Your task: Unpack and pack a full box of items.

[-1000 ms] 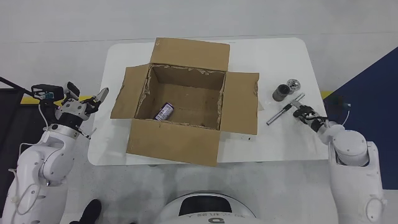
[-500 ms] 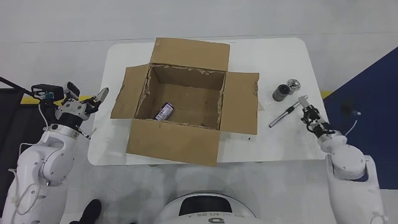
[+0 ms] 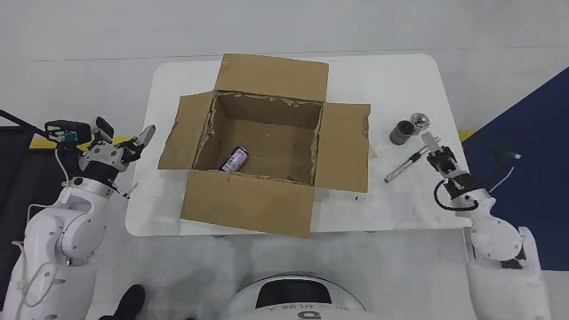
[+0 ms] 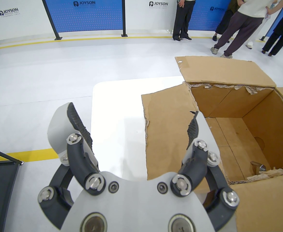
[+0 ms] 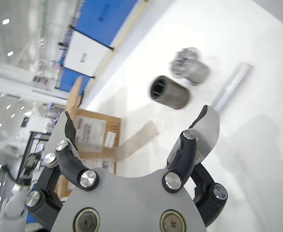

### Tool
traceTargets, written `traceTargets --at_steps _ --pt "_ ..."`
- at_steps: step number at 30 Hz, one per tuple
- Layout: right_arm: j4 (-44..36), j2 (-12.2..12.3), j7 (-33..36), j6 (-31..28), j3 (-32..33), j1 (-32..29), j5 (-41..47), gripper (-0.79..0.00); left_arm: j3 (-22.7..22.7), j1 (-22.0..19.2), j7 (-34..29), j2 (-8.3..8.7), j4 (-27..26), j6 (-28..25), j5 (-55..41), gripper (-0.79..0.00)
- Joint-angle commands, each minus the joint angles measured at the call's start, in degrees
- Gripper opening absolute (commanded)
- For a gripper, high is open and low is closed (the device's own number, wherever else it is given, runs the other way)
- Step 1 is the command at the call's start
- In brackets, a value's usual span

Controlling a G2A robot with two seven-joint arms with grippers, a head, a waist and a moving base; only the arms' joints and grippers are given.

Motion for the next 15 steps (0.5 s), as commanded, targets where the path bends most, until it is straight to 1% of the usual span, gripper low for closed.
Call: traceTargets --at_steps 1,3,6,11,13,15 --pt "-2.56 -0.07 -2.18 -7.93 -1.15 -0.81 -3.45 0.0 0.0 0.0 0.0 0.0 0.0 0.0 0.0 0.0" --pt "-5.08 -0.1 -3.44 -13.1 -3.07 -0.88 -6.77 0.0 0.0 0.0 0.0 0.0 0.0 0.0 0.0 0.0" --pt "-6.04 -0.04 -3.58 -19.18 -5.96 -0.18 -10.9 0.0 0.0 0.0 0.0 0.0 0.0 0.0 0.0 0.0" --pt "-5.77 -0.04 -3.61 -19.67 -6.67 0.09 -11.93 0.0 0.0 0.0 0.0 0.0 0.0 0.0 0.0 0.0" --pt "-5.77 -0.04 -3.61 -19.67 -6.67 0.09 -11.93 0.0 -1.01 -0.36 2.34 0.15 -1.93 0.68 5.19 0.0" --pt "-5.77 -0.04 -3.61 -19.67 -6.67 0.09 -11.93 0.0 -1.33 -0.7 3.83 0.15 -4.01 3.0 9.7 0.0"
